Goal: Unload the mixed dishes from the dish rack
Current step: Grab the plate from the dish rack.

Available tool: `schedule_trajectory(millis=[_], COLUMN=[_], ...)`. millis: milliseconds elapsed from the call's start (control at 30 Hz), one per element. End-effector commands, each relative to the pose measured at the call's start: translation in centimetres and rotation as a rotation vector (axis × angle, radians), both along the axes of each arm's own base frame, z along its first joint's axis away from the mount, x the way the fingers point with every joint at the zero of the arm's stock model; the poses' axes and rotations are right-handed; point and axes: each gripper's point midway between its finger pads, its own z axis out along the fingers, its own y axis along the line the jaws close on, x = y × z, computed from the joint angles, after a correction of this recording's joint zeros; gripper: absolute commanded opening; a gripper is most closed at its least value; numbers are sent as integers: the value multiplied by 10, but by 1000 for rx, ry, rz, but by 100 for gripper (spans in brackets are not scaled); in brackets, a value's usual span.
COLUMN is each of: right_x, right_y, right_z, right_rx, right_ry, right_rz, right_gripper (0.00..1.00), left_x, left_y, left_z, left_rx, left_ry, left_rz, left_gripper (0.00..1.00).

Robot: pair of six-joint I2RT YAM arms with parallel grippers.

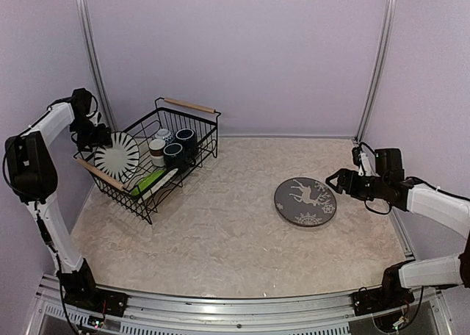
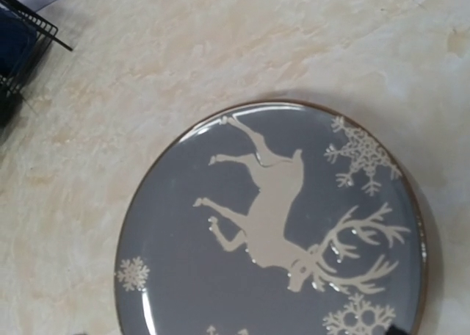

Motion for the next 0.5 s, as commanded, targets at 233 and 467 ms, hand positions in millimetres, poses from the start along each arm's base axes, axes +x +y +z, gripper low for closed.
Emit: schedule_trajectory(millis=[233,467], right_x=[-1,0], right_y=[11,14], right_z=[-2,-4], right_rx=[8,9], right_ry=[3,8], right_rz=[19,24], right_gripper=[85,85], left_x=[5,3], left_y=[-14,-24], left_z=[2,2], left_rx=[-66,-39], left_ry=[-24,-12], left_rz=[-54,-89], left_gripper=[63,55])
